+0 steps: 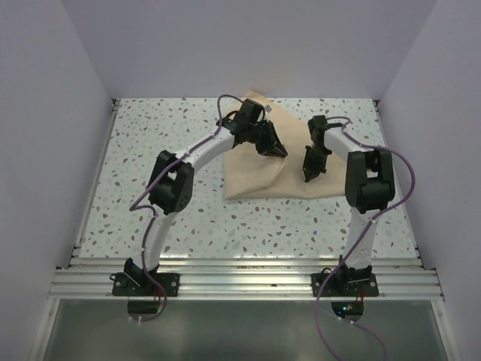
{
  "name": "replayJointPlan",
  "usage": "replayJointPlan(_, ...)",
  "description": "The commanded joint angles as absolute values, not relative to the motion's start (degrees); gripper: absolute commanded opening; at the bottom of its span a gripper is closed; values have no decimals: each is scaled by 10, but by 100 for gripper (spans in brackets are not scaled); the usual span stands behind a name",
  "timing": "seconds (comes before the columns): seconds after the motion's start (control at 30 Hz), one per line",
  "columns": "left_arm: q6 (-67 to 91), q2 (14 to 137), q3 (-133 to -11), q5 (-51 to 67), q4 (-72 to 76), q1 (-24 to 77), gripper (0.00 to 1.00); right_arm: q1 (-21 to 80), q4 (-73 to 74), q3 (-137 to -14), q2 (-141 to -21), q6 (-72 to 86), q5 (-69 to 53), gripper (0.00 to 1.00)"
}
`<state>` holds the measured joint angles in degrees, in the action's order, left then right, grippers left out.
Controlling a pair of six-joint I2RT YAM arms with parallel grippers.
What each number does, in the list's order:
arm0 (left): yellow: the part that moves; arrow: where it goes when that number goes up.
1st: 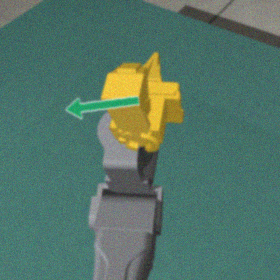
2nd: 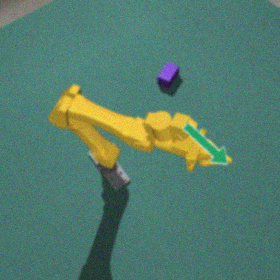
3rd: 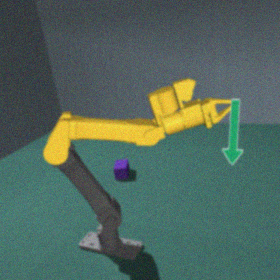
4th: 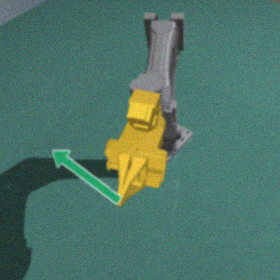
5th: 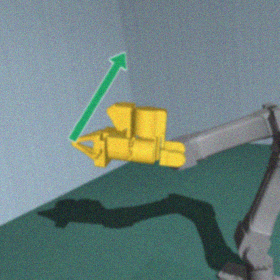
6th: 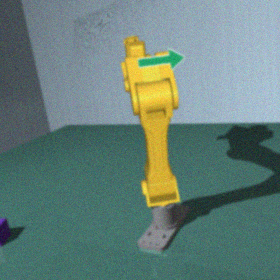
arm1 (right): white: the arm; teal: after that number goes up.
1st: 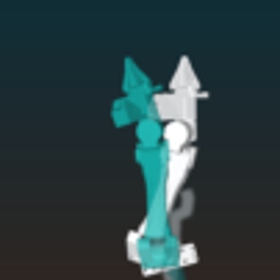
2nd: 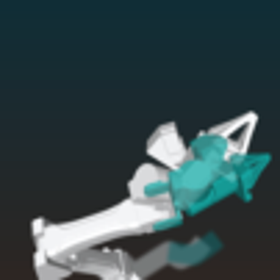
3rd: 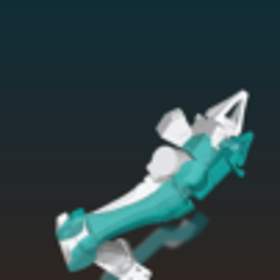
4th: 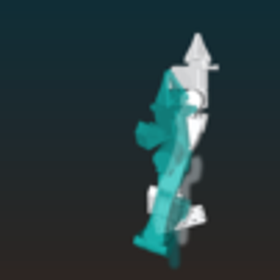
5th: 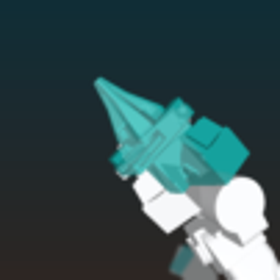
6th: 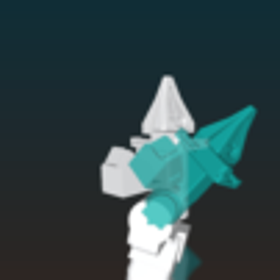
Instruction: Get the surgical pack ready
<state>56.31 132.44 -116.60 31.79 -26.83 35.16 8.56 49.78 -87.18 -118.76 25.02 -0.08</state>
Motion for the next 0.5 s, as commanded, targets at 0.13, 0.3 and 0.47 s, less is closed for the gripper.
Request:
replayJointPlan(0.13,536,1311,-1195,358,-235,359,37,91,473,-862,-1220,258,-40,0)
replayJointPlan(0.3,445,1246,-1163,302,-311,345,41,91,489,-885,-1208,258,-41,0)
replayJointPlan(0.47,389,1158,-1030,268,-309,337,41,91,511,-914,-1180,257,-39,0)
